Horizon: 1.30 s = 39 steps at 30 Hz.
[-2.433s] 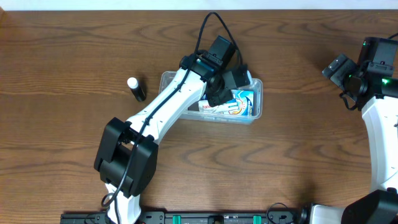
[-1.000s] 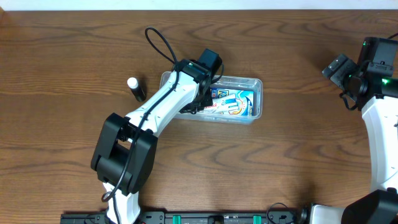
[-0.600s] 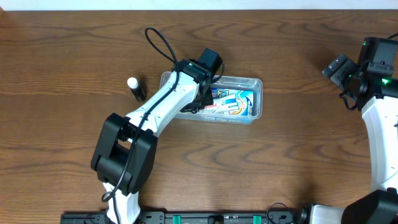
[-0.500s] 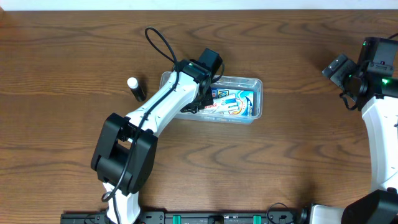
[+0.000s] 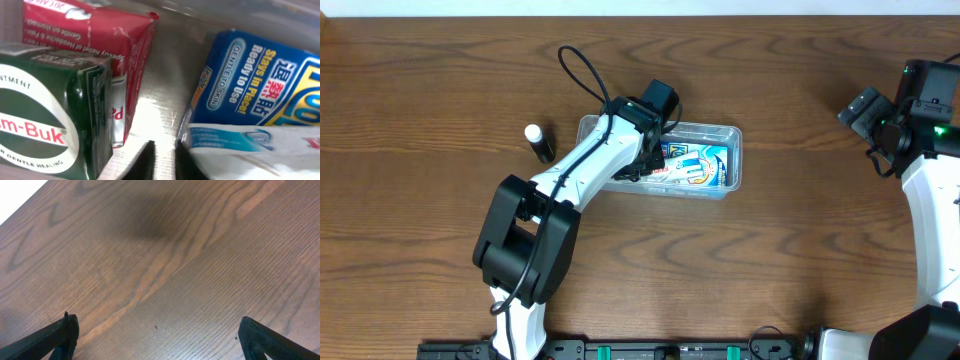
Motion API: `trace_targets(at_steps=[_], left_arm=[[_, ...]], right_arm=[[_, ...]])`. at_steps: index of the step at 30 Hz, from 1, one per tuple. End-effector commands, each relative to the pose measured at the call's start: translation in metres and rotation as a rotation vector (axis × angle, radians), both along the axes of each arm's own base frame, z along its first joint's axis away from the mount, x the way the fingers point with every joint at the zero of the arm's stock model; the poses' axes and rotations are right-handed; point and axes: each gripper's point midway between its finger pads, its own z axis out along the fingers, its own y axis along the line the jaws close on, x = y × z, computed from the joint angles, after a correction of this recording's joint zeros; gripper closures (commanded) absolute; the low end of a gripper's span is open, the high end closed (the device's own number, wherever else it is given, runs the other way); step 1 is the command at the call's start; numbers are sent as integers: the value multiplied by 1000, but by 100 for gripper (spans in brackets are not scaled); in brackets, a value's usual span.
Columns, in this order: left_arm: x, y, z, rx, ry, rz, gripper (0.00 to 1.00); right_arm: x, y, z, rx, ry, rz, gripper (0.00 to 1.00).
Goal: Pack container
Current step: 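Lower the Panadol box into the container's right side and release, then move the left gripper to the dark bottle and grasp its cap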
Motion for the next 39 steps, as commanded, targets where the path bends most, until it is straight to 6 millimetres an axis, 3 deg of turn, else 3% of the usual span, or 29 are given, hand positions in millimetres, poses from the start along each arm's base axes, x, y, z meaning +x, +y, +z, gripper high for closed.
trace_targets(at_steps=[1,3,6,13,27,30,34,36,39], left_arm=[[-1,3,-4,14,6,21,57],[-1,2,-4,14,6,21,38],[0,2,-4,12,3,20,28],[9,-1,1,-6,-29,6,25],[34,-32,39,-129,-103,-89,25],[35,-53,60,-232,-113,-158,24],[29,-74,105,-361,-150,-273,16],[26,-68,126,-357,-187,-295,14],[29,-36,157,-271,-278,-247,10]], right_arm=[[0,-2,11,-5,-28,-13,1],[0,-2,11,-5,-28,-12,1],[0,-2,11,-5,-28,-12,1],[0,-2,11,-5,-28,-12,1],[0,-2,11,-5,-28,-12,1],[0,-2,11,-5,-28,-12,1],[0,-2,11,-5,-28,-12,1],[0,-2,11,-5,-28,-12,1],[0,-2,11,-5,-28,-12,1]])
